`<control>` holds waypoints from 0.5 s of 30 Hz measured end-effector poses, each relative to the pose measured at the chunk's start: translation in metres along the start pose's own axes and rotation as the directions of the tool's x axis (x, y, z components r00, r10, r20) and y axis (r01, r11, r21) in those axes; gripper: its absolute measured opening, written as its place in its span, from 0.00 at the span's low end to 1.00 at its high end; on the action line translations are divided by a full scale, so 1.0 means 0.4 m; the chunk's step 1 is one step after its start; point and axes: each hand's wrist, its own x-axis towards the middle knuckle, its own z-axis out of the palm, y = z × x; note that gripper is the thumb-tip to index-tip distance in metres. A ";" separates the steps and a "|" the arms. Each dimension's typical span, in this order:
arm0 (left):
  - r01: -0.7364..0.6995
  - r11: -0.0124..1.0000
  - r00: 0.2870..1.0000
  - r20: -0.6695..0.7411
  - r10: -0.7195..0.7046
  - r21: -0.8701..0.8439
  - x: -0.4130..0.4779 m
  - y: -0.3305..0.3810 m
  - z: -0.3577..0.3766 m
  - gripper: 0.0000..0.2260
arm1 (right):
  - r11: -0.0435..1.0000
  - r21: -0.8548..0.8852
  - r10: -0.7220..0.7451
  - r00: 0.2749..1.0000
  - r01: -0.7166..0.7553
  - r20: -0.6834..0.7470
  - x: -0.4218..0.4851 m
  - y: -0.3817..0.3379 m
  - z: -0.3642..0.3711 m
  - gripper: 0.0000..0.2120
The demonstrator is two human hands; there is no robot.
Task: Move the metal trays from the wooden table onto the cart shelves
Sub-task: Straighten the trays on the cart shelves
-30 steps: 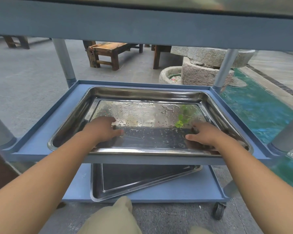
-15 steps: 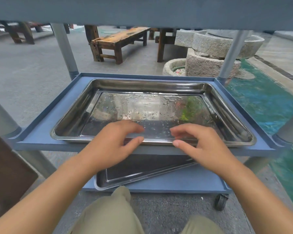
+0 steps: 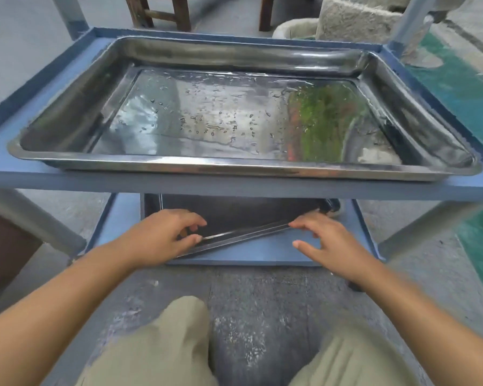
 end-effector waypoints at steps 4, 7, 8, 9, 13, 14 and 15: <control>0.165 0.986 0.986 0.011 -0.165 -0.029 0.080 -0.097 0.100 0.19 | 0.990 -0.110 0.098 0.994 -0.093 0.044 0.097 0.121 0.075 0.23; 0.317 0.919 0.946 0.001 -0.326 -0.235 0.132 -0.151 0.159 0.21 | 0.939 -0.321 0.138 0.990 -0.124 0.022 0.167 0.189 0.134 0.30; 0.358 0.881 0.926 -0.003 -0.378 -0.309 0.147 -0.165 0.178 0.22 | 0.916 -0.371 0.164 0.986 -0.150 0.008 0.189 0.204 0.154 0.32; 0.390 0.847 0.906 -0.013 -0.423 -0.362 0.163 -0.177 0.197 0.24 | 0.905 -0.384 0.196 0.981 -0.182 -0.004 0.211 0.216 0.173 0.34; 0.468 0.840 0.866 -0.048 -0.498 -0.274 0.214 -0.206 0.271 0.35 | 0.910 -0.300 0.284 0.957 -0.285 -0.048 0.300 0.252 0.234 0.37; 0.505 0.837 0.854 -0.018 -0.520 -0.212 0.223 -0.209 0.289 0.39 | 0.905 -0.293 0.307 0.950 -0.308 -0.049 0.319 0.262 0.243 0.38; 0.542 0.828 0.838 0.025 -0.544 -0.145 0.230 -0.214 0.308 0.43 | 0.896 -0.294 0.335 0.941 -0.332 -0.043 0.333 0.272 0.253 0.39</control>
